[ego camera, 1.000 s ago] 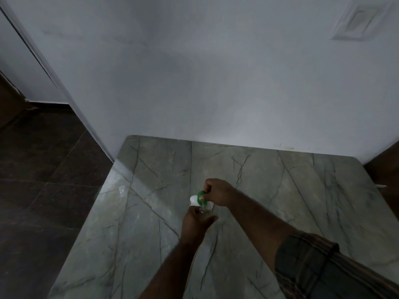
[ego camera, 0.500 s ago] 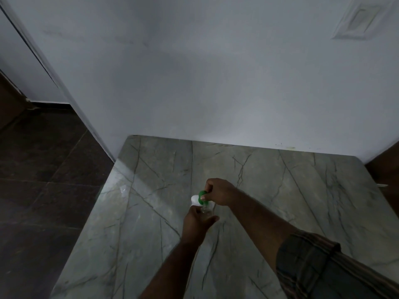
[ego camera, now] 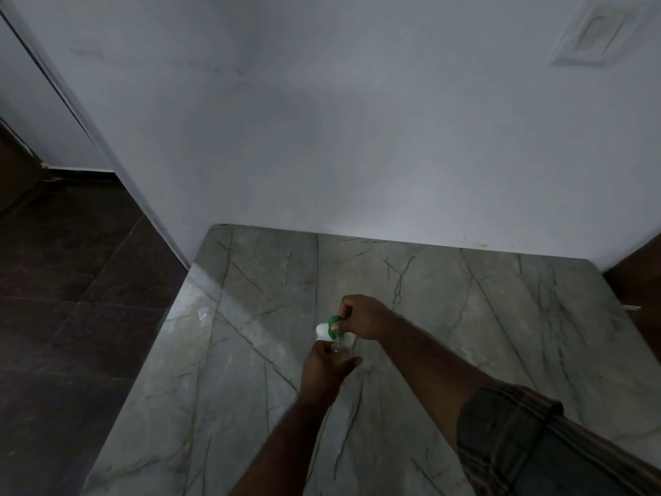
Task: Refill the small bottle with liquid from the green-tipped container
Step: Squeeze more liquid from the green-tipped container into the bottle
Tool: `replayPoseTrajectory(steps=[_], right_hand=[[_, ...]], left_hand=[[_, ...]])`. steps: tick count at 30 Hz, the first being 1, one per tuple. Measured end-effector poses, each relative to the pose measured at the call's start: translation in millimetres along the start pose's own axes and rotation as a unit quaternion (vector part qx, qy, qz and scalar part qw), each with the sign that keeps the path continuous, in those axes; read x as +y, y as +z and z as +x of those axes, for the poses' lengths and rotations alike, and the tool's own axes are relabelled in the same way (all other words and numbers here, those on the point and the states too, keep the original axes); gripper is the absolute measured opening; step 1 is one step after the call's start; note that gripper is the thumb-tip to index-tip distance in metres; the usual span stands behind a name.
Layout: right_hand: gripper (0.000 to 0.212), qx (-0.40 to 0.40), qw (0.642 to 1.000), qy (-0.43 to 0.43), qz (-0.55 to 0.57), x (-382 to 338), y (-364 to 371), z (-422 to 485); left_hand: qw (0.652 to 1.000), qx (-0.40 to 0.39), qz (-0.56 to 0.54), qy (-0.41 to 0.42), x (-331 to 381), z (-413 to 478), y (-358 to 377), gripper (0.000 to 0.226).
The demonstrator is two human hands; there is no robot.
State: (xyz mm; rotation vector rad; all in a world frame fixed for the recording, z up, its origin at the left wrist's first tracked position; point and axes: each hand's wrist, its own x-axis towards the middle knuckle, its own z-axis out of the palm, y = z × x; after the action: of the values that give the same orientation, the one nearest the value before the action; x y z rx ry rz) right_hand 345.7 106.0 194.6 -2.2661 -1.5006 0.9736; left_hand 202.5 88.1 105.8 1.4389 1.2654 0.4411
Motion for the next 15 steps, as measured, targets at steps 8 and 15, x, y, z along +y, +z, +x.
replayPoseTrajectory(steps=[8, 15], right_hand=[[0.025, 0.002, 1.000, 0.003, -0.011, 1.9, 7.6, -1.3], [0.023, -0.003, 1.000, 0.003, -0.008, 2.3, 8.1, -1.9]], left_hand=[[1.000, -0.007, 0.003, -0.002, -3.5, -2.0, 1.0, 0.043], [1.000, -0.001, 0.002, -0.001, -4.5, -0.6, 0.9, 0.045]])
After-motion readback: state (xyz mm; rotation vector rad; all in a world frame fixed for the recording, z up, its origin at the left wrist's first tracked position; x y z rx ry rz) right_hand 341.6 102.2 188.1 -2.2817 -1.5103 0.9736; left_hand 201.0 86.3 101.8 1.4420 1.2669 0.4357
